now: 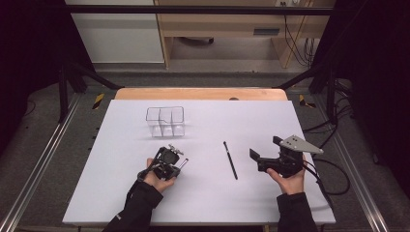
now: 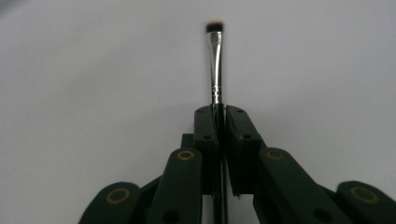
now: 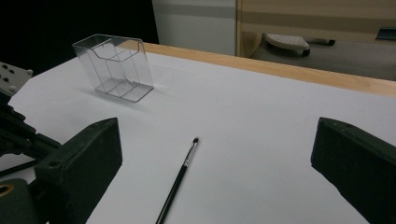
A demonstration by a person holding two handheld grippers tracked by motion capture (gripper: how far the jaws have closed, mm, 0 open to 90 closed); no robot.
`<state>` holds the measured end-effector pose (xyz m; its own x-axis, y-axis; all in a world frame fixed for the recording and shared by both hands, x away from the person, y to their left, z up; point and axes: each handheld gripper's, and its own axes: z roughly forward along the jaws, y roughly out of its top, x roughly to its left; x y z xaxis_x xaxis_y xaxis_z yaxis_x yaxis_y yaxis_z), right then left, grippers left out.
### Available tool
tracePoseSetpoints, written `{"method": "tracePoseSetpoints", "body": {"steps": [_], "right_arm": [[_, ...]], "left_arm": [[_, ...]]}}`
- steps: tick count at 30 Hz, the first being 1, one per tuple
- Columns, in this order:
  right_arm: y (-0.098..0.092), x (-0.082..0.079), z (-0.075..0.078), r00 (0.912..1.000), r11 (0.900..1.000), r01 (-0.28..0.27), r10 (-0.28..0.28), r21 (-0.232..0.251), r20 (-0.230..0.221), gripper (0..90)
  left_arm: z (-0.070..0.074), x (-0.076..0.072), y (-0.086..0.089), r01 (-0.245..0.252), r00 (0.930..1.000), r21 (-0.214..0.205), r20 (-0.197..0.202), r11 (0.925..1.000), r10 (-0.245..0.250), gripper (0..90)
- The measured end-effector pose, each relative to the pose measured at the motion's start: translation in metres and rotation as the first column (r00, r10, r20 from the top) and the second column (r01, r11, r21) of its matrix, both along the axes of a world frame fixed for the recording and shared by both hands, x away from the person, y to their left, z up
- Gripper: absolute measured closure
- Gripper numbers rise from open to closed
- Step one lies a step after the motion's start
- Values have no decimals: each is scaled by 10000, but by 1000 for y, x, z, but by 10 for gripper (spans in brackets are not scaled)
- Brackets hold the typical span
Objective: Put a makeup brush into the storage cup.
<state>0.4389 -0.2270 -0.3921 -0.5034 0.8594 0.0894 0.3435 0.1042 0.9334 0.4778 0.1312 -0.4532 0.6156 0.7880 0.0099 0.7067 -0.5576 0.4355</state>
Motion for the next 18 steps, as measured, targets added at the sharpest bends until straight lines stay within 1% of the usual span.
{"method": "tracePoseSetpoints", "body": {"steps": [4, 8, 12, 18], "right_arm": [[0, 0, 0, 10000, 10000, 2, -2, 12, -3, 25], [0, 0, 0, 10000, 10000, -3, 3, 22, -18, 24], [0, 0, 0, 10000, 10000, 0, 1, 37, -30, 24], [0, 0, 0, 10000, 10000, -12, 12, 53, -39, 24]], "left_arm": [[0, 0, 0, 15, 10000, 22, -21, 10000, -15, 830], [1, 0, -1, 146, 9999, 135, -39, 9998, -146, 831], [0, -1, -2, 212, 9998, 201, 63, 9996, -213, 833], [1, -1, -1, 338, 9994, 229, 101, 9992, -340, 835]]}}
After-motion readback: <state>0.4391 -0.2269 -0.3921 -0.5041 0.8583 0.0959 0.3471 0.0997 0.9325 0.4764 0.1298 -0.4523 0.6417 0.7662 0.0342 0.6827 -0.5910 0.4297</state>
